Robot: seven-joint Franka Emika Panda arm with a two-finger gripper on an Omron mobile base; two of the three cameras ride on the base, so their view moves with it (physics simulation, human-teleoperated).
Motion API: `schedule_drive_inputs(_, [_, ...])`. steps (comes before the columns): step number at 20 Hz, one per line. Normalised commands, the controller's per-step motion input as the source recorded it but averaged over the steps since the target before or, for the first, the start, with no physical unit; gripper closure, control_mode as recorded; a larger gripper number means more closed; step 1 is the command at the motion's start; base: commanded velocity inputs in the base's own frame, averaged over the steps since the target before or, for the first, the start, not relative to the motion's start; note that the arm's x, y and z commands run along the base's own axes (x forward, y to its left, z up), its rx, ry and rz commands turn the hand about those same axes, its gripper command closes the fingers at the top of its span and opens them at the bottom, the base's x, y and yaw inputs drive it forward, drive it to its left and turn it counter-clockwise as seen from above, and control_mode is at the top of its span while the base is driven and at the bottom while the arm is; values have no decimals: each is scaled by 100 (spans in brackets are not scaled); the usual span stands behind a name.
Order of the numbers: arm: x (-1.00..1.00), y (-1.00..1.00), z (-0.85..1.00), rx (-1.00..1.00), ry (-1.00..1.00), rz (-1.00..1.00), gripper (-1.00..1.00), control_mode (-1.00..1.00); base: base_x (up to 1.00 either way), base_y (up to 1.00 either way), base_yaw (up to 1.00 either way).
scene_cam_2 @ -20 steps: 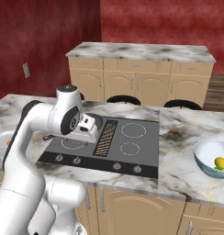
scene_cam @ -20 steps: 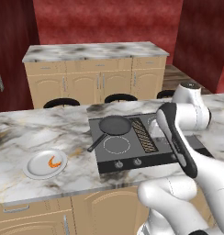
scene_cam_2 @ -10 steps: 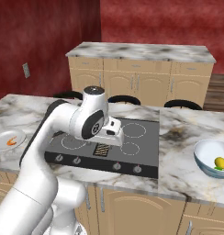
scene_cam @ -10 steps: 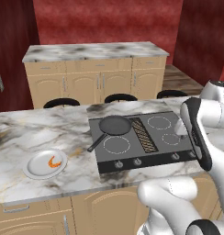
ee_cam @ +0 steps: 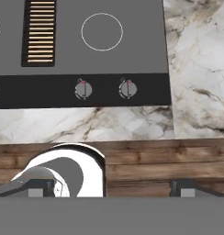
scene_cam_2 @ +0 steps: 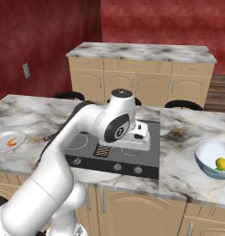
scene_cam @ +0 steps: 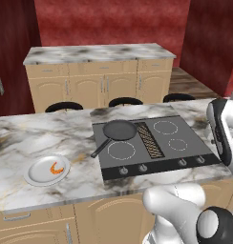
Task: Place the shrimp on the plate and place the lemon on the same plate.
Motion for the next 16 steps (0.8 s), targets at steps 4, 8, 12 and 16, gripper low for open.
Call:
schedule_drive_inputs(4, [-2,-76,0,-2,1,0,-100,-100,0,0,0])
schedule_drive_inputs(8, [0,-69,0,-8,5,0,-100,-100,0,0,0])
schedule_drive_inputs(12, [3,-57,0,-11,3,0,-100,-100,0,0,0])
schedule_drive_inputs(16, [3,-55,1,-6,4,0,-100,-100,0,0,0])
